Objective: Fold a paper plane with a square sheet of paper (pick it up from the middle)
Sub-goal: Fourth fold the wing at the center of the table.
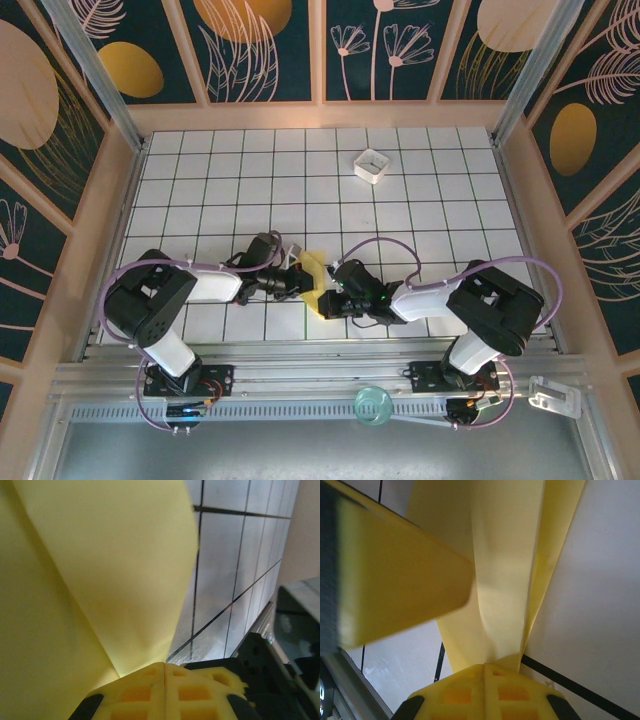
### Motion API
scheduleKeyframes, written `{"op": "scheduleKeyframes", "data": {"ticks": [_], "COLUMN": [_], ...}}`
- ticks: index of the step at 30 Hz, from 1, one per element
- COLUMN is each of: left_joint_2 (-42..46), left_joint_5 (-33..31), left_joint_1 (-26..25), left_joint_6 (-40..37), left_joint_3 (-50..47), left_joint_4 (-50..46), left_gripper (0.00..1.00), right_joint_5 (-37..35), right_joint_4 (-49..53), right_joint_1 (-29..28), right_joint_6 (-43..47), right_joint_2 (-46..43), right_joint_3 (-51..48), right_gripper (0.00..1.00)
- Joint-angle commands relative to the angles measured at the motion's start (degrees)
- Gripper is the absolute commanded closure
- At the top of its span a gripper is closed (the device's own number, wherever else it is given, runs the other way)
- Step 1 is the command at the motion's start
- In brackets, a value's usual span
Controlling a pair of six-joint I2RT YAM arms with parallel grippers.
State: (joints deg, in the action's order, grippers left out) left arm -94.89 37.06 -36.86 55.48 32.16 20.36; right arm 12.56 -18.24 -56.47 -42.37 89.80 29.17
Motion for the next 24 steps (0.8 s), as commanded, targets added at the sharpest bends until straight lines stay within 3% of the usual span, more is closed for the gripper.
{"op": "scheduleKeyframes", "data": {"ticks": [1,12,24], "left_joint_2": [-1.25,-2.99,-5.59], "left_joint_5": [0.84,-1.88,-2.52], "left_joint_1": [-0.7,-1.24,1.03], "left_joint_6": [1.25,-2.5,-4.1], "left_joint_3": [0.93,3.25,4.49], "left_joint_4": [-0.36,-8.77,-8.56], "left_gripper": [1.0,1.0,1.0], "right_joint_5": [-3.24,-3.34,-3.16], "right_joint_4": [9.26,10.89,17.15], "right_joint_1": [-0.59,-0.58,-0.71], "right_joint_6": [-0.02,-0.31,0.55], "right_joint_2": [1.77,1.83,4.62], "right_joint_3": [-2.53,-2.02,-0.44], "right_gripper": [1.0,1.0,1.0]}}
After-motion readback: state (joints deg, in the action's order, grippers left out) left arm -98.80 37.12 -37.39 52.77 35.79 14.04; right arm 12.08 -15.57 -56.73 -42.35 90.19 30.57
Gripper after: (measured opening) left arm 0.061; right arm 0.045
